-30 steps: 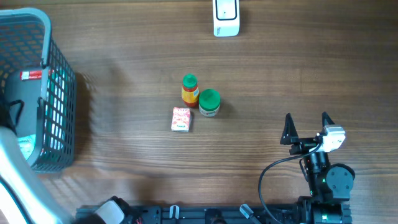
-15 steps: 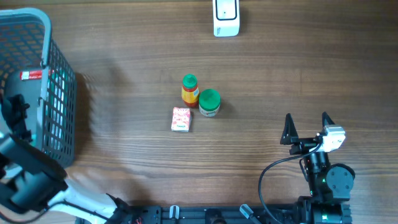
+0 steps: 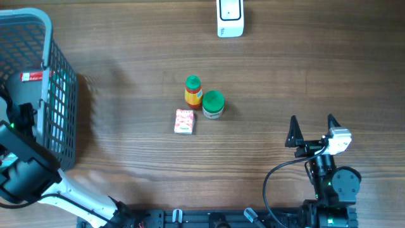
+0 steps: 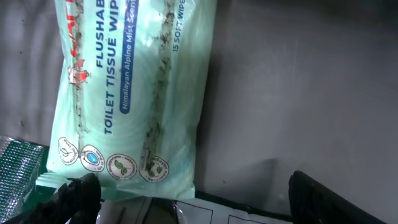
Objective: Scan the item barcode
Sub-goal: 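Reach left gripper into basket and grasp the green wipes pack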
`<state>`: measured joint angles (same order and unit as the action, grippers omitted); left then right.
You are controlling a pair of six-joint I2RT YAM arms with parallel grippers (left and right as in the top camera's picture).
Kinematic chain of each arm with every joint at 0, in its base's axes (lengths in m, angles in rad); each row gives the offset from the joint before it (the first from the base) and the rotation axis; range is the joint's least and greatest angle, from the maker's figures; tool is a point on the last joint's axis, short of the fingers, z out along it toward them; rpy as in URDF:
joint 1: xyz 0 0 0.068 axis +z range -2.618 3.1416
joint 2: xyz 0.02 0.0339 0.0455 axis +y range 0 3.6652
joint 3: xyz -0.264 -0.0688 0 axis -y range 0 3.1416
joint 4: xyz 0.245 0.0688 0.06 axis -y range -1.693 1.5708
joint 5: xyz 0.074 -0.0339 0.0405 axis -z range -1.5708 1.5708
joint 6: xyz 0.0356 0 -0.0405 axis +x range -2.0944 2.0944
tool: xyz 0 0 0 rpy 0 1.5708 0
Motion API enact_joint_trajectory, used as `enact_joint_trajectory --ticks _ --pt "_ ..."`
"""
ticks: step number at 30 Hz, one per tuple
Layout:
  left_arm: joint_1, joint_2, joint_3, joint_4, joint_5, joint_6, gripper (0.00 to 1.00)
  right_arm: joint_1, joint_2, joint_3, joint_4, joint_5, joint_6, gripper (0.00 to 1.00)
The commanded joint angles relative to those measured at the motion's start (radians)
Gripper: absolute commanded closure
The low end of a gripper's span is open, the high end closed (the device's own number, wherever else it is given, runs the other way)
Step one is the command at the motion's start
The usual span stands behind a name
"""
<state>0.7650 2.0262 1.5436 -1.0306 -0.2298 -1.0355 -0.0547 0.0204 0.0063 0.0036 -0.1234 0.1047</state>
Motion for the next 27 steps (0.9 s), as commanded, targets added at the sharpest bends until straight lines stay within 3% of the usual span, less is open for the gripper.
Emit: enact_joint_trajectory --ticks 1,11,14,23,25,27 --pt "0.004 0.009 -0.002 0.001 -0.11 0.011 0.13 0.003 -0.004 -0.001 0.004 -0.001 0.002 0.0" --pt "0.004 0.033 -0.019 0.019 -0.177 0.011 0.09 0.003 -0.004 -0.001 0.004 -0.001 0.002 0.0" --pt "0.006 0.041 -0.051 0.041 -0.191 0.011 0.14 0.003 -0.004 -0.001 0.004 -0.001 0.002 0.0" --pt "0.014 0.048 -0.201 0.126 -0.191 0.011 0.7 0.003 -0.004 -0.001 0.004 -0.001 0.002 0.0" --pt "0.014 0.048 -0.209 0.121 -0.19 0.011 0.92 0.003 -0.003 -0.001 0.004 -0.001 0.002 0.0" --pt "0.014 0.041 -0.208 0.108 -0.186 0.011 0.96 0.003 -0.003 -0.001 0.004 -0.001 0.003 0.0"
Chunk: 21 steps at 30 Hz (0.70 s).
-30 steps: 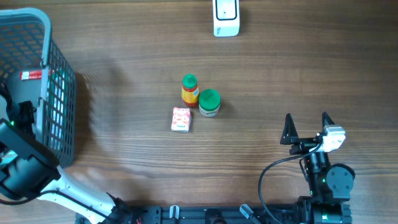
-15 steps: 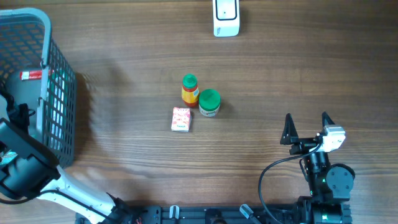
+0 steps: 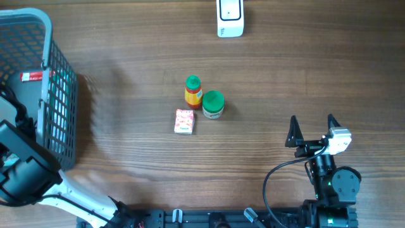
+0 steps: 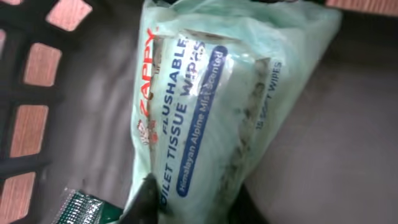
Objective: Scan the item barcode
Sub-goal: 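Reach left gripper into basket and grasp the green wipes pack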
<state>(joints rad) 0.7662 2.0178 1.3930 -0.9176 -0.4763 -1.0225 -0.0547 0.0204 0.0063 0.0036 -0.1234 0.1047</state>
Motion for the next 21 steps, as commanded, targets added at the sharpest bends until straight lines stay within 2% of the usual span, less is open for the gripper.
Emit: enact_joint_trajectory --ticks 1,6,13,17,21 --pt "0.013 0.035 -0.052 -0.018 0.069 -0.002 0.96 0.003 -0.004 -0.001 0.004 -0.001 0.002 0.0" --pt "0.013 -0.029 0.027 -0.095 0.1 -0.002 0.96 0.003 -0.004 -0.001 0.004 -0.001 0.002 0.0" --pt "0.013 -0.203 0.267 -0.259 0.129 -0.002 0.96 0.003 -0.003 -0.001 0.004 -0.001 0.002 0.0" --pt "0.013 -0.318 0.385 -0.293 0.233 -0.002 0.96 0.003 -0.004 -0.001 0.004 -0.001 0.003 0.0" --pt "-0.002 -0.471 0.436 -0.26 0.409 -0.002 0.96 0.003 -0.004 -0.001 0.004 -0.001 0.003 0.0"
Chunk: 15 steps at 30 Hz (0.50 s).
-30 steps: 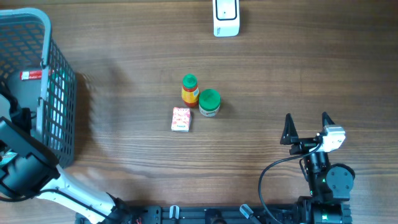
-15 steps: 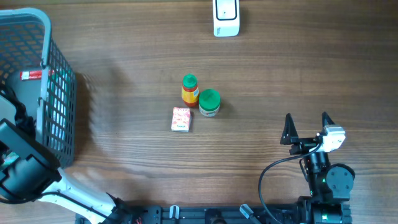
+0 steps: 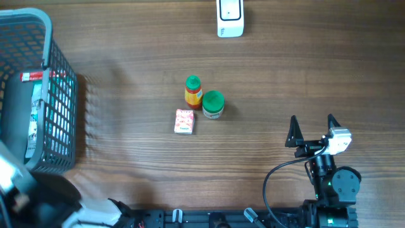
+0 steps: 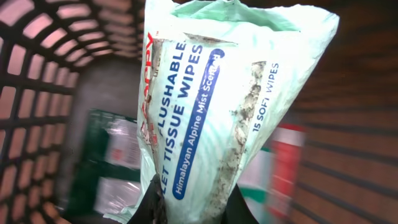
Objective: Scan the item barcode
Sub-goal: 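Reach left gripper into basket and grasp the green wipes pack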
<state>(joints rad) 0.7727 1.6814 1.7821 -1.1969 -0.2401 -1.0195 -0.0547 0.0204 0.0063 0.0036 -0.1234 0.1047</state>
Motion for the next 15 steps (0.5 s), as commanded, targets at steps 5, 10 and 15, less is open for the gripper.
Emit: enact_joint_trajectory --ticks 5,10,15 --pt "-0.132 -0.322 0.048 0.092 0.304 -0.005 0.96 0.003 -0.004 -0.001 0.004 -0.001 0.002 0.0" --pt "-0.427 -0.422 0.047 0.114 0.272 -0.005 0.96 0.003 -0.004 -0.001 0.004 -0.001 0.002 0.0" --pt "-0.762 -0.404 0.045 0.115 0.094 -0.004 0.96 0.003 -0.003 -0.001 0.004 -0.001 0.002 0.0"
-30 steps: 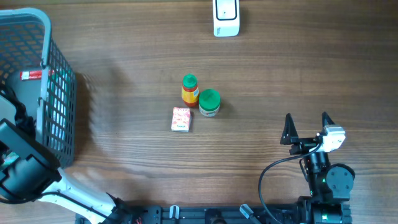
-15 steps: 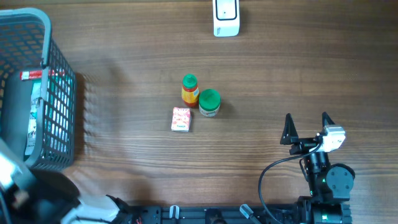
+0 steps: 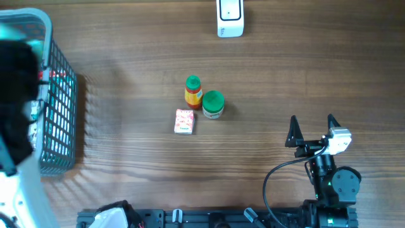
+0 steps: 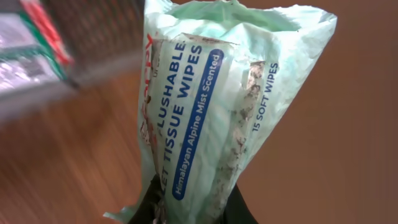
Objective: Scan the item barcode
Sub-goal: 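Reach left gripper into basket and grasp the green wipes pack, then carry the wipes pack with left gripper toward the white scanner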
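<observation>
A pale green pack of flushable toilet wipes [image 4: 205,106] fills the left wrist view, standing up from my left gripper [image 4: 196,202], which is shut on its lower end. Brown table wood lies behind the pack. In the overhead view the left arm [image 3: 16,88] is a large dark blur over the basket, and the pack cannot be made out there. No barcode shows on the pack's visible face. The white scanner [image 3: 230,18] stands at the far edge of the table. My right gripper [image 3: 312,130] rests open near the front right, holding nothing.
A grey mesh basket [image 3: 60,107] stands at the left edge, with other packets blurred inside [image 4: 37,43]. At mid-table are an orange bottle with a green cap [image 3: 193,90], a green-lidded jar [image 3: 212,104] and a small pink box [image 3: 184,121].
The wipes pack, still in my left gripper, was inside the basket walls and is now outside them with table wood behind it. The right arm has not moved.
My left gripper was open over the wipes pack lying in the basket. Then it was shut on the pack's end. Then the pack was held upright inside the basket, and now it is held clear of the basket over the table.
</observation>
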`<state>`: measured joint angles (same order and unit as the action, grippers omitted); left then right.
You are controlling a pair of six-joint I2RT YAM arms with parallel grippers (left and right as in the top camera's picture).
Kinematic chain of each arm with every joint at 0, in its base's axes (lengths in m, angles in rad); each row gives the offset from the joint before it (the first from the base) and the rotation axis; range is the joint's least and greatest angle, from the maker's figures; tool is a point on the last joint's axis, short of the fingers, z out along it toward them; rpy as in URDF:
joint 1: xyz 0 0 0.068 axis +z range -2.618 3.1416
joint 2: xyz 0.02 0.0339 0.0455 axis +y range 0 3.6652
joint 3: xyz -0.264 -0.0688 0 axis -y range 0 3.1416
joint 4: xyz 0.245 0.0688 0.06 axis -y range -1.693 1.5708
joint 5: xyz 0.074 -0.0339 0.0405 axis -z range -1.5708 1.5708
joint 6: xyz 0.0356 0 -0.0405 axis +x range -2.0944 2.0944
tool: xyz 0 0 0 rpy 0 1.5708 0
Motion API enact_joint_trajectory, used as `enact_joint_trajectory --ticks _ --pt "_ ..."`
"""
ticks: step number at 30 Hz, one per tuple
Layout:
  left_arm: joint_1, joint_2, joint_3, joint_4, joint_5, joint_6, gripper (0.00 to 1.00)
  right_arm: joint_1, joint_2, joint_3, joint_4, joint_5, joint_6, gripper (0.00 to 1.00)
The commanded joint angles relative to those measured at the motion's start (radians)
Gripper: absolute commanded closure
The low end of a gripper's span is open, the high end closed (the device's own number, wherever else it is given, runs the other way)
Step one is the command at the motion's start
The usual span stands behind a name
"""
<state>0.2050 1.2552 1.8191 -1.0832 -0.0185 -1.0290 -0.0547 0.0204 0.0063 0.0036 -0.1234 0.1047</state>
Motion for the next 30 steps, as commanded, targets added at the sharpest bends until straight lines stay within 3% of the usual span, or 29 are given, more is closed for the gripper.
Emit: enact_joint_trajectory --ticks 1,4,10,14,19,30 --pt "-0.26 0.036 0.004 -0.001 -0.145 0.005 0.96 0.003 -0.004 -0.001 0.004 -0.001 0.002 0.0" --pt "-0.475 0.105 -0.008 0.014 -0.177 0.06 0.96 0.003 -0.004 -0.001 0.004 -0.001 0.002 0.0" --pt "-0.844 0.31 -0.008 0.131 -0.321 0.328 0.96 0.003 -0.004 -0.001 0.004 -0.001 0.003 0.0" --pt "-0.983 0.454 -0.008 0.14 -0.435 0.348 0.96 0.003 -0.004 -0.001 0.004 -0.001 0.003 0.0" --pt "-1.08 0.638 -0.008 0.142 -0.444 0.333 0.96 0.003 -0.003 -0.001 0.004 -0.001 0.002 0.0" --pt "-1.11 0.906 -0.008 0.212 -0.37 0.281 0.96 0.003 -0.004 -0.001 0.004 -0.001 0.002 0.0"
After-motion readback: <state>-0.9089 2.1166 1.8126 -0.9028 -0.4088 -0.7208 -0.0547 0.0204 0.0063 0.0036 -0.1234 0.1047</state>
